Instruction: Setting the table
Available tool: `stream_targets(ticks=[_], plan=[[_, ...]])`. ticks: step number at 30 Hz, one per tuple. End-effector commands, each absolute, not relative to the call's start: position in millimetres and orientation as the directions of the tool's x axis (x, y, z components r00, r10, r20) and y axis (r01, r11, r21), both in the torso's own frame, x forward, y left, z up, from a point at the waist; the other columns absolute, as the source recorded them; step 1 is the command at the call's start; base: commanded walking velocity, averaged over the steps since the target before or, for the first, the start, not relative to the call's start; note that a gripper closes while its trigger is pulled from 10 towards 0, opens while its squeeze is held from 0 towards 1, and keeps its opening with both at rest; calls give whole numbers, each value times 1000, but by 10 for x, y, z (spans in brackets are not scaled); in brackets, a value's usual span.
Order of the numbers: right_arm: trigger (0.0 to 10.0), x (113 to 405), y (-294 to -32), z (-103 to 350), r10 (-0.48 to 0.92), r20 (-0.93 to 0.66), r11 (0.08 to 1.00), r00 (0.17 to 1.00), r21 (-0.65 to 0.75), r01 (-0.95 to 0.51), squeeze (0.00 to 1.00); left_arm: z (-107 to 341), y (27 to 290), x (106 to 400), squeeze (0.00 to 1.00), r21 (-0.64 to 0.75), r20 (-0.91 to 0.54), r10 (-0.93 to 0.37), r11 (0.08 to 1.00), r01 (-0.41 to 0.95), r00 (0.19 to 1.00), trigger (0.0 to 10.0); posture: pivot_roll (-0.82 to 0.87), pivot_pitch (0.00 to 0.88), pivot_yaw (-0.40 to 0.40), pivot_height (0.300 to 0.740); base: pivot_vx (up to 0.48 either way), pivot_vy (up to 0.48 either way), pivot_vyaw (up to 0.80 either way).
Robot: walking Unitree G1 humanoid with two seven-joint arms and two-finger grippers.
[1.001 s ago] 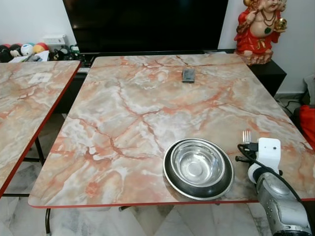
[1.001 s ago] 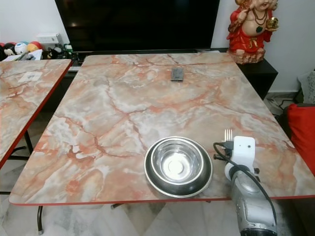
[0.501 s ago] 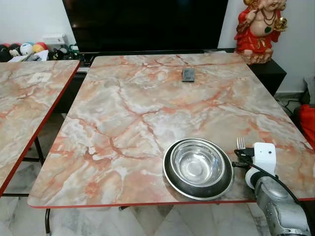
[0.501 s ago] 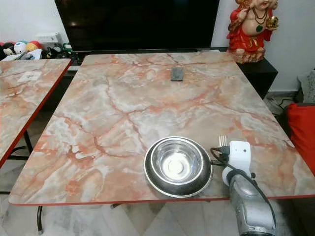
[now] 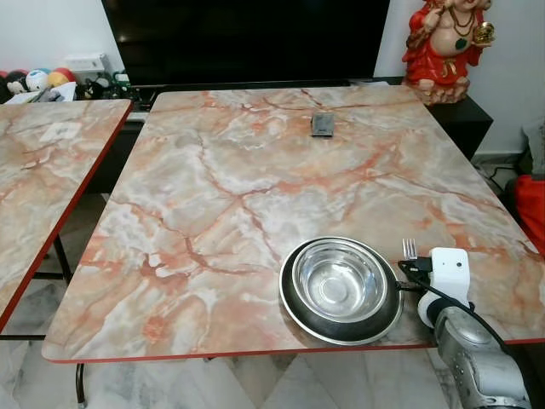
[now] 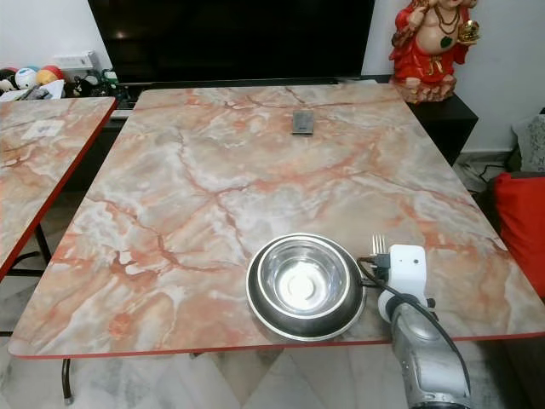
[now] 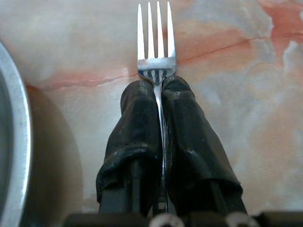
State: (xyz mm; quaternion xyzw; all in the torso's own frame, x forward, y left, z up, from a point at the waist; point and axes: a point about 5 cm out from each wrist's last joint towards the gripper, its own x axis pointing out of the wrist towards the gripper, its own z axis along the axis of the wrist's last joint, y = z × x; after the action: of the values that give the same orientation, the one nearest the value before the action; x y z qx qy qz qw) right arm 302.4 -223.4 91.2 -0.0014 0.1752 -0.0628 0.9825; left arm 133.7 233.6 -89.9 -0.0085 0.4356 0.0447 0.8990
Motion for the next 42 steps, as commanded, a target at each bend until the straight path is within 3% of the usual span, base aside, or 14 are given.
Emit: stream_targets(ticks=[1, 13, 37, 38, 41, 42], plan=[[10000, 3050, -2226, 897, -129, -341, 991, 931, -14, 133, 0, -918, 2374, 1268, 0, 32, -800, 82, 995, -94, 594, 10000, -24, 128, 38, 740, 0, 0, 0], [10000, 3231, -2161, 910, -121, -302, 992, 946, 9, 130, 0, -908, 2362, 1311, 0, 31, -797, 78, 996, -89, 599, 10000, -13, 120, 43, 740, 0, 0, 0], [10000, 3262, -2205, 879, -151, -270, 988, 951, -10, 154, 0, -906, 2309, 1376, 0, 32, -800, 71, 997, -76, 595, 10000, -10, 117, 47, 740, 0, 0, 0], [10000, 3266, -2210, 880, -154, -270, 987, 951, -10, 157, 149, -908, 2310, 1372, 0, 33, -801, 71, 997, -76, 594, 10000, -10, 117, 47, 740, 0, 0, 0], [10000, 3268, -2212, 881, -156, -269, 987, 950, -9, 160, 149, -909, 2313, 1366, 0, 33, -802, 72, 996, -77, 593, 10000, -7, 122, 49, 740, 0, 0, 0], [10000, 3267, -2207, 884, -155, -267, 987, 951, -8, 158, 455, -911, 2318, 1357, 0, 34, -804, 74, 996, -78, 591, 10000, -7, 124, 49, 740, 0, 0, 0]])
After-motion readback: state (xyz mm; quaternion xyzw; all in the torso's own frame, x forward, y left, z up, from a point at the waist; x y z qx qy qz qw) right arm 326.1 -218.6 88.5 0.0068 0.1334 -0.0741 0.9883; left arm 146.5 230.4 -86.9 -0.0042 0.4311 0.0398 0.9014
